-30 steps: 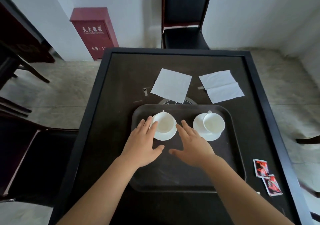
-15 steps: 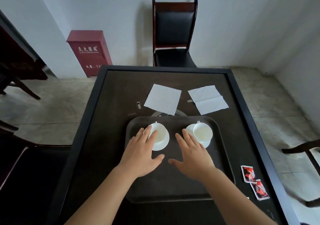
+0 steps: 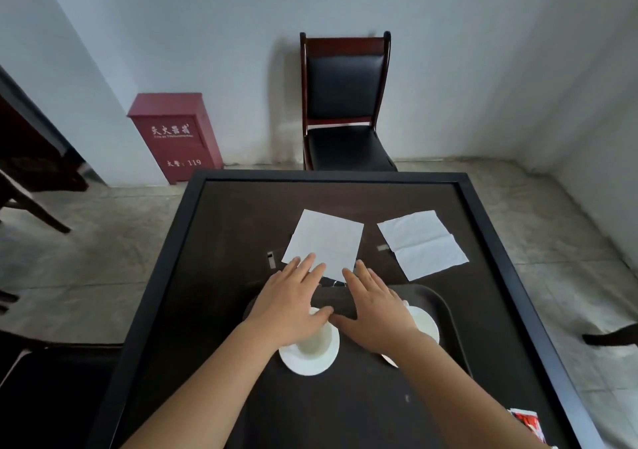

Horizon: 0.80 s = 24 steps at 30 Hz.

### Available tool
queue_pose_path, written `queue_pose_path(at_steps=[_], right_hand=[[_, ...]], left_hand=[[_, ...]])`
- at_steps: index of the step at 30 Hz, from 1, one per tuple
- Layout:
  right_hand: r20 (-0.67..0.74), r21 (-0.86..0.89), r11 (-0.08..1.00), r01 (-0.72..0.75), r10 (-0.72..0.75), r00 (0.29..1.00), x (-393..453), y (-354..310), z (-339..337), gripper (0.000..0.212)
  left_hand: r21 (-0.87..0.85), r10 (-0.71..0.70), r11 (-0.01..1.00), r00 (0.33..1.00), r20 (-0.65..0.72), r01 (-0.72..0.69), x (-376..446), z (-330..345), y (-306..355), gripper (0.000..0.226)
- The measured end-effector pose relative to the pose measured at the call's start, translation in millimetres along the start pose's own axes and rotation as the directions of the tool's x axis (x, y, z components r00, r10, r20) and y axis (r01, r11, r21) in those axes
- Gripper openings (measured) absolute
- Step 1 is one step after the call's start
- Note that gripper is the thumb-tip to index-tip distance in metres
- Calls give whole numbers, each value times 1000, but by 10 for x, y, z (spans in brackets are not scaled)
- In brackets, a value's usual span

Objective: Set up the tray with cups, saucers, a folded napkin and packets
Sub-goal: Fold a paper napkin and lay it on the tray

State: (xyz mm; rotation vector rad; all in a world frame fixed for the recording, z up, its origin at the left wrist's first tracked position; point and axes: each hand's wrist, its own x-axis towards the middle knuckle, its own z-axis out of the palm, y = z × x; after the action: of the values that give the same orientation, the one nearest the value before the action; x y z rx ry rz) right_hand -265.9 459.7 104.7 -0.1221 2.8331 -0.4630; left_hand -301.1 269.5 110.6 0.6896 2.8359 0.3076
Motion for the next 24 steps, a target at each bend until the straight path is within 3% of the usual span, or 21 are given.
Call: queue_pose_path(at_steps=[13,18,22,24], right_hand=[[43,-57,996,-64,67,997,1755,483,339,75],[-92,-150,987,64,-78,993,2068,773,503,77],[-12,-240,942,234,-244,970,2216,1025,620,77],[-45,-215,937,275,-290,956,2229,1102,690,79]], left_hand=[[-54,-18,998,994,105,24,1458,451,-882,68],[-67,44,997,998,44,-41,1835,761,-1234,68],[-53,142,989,989,37,-140,2011,975,-1380,69],[-7,152,988,988,0,-152,2017,1075,-1434,71]])
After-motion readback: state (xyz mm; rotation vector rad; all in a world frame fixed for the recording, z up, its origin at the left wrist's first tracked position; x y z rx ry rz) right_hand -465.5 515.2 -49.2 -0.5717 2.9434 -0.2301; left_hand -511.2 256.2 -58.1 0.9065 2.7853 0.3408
